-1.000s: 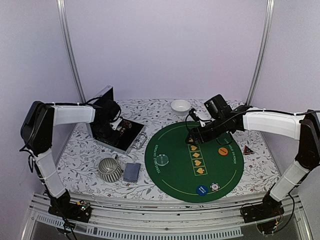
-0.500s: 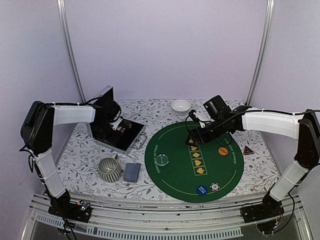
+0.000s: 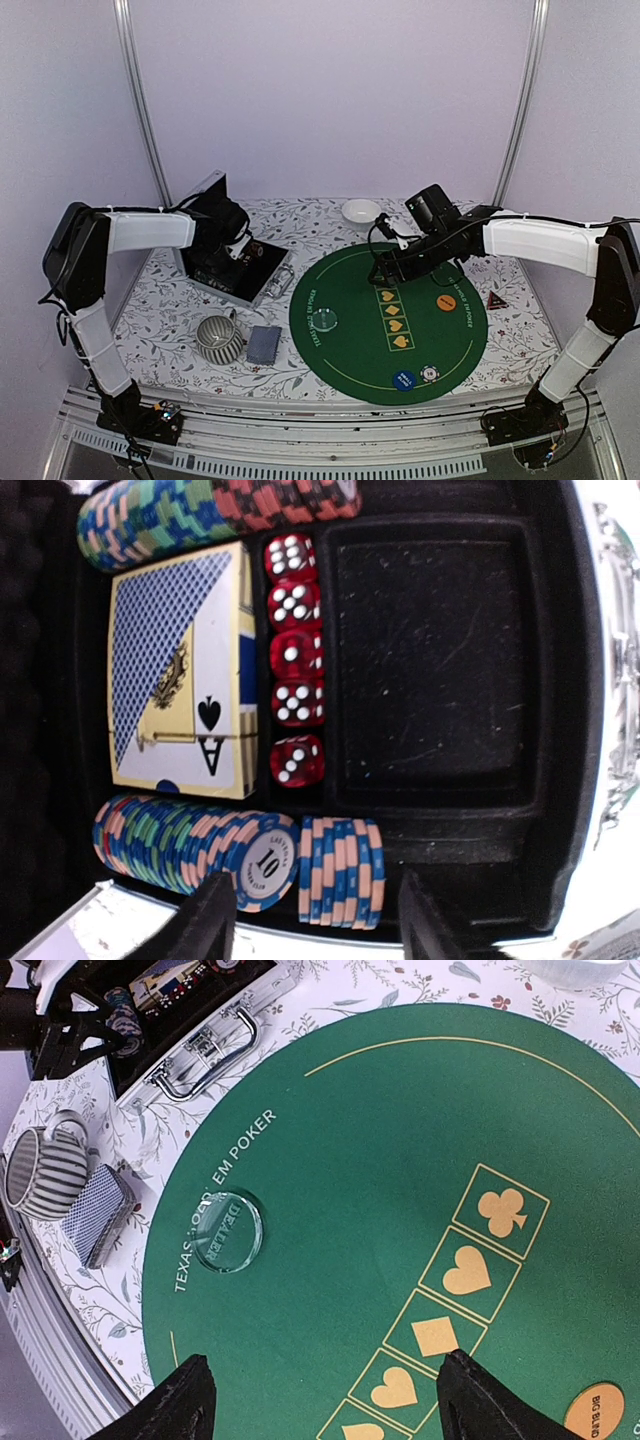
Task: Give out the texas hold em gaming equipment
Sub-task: Pick up the pile of poker chips from the chip case.
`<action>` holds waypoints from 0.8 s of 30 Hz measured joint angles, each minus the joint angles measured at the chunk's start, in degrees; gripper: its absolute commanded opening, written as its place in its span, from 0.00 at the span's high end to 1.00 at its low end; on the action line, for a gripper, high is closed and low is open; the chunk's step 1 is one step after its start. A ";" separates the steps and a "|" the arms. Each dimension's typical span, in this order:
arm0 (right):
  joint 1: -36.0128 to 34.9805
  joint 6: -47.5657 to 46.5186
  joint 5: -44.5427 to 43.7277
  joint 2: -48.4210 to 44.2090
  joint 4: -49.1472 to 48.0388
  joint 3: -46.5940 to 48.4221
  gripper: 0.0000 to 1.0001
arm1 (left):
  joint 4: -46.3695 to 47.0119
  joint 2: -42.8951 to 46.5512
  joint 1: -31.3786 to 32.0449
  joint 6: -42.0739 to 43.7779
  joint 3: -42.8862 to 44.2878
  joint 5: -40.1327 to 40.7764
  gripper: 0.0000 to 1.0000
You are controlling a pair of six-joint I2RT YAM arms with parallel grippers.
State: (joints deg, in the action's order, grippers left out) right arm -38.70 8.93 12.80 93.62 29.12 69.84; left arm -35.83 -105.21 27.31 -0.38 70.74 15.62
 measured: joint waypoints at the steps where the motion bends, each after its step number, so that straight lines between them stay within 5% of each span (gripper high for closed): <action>1: 0.00 0.00 0.00 0.04 0.04 0.02 0.22 | 0.22 0.00 0.15 0.11 0.00 0.00 0.52; 24: 0.00 -0.26 0.00 0.42 1.20 0.28 0.20 | -1.05 -2.29 -1.55 -0.22 0.00 -3.43 0.67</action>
State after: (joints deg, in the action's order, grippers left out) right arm -38.70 8.67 12.80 94.04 30.33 70.13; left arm -36.88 -107.50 25.76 -0.60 70.74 12.19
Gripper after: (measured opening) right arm 0.794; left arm 0.353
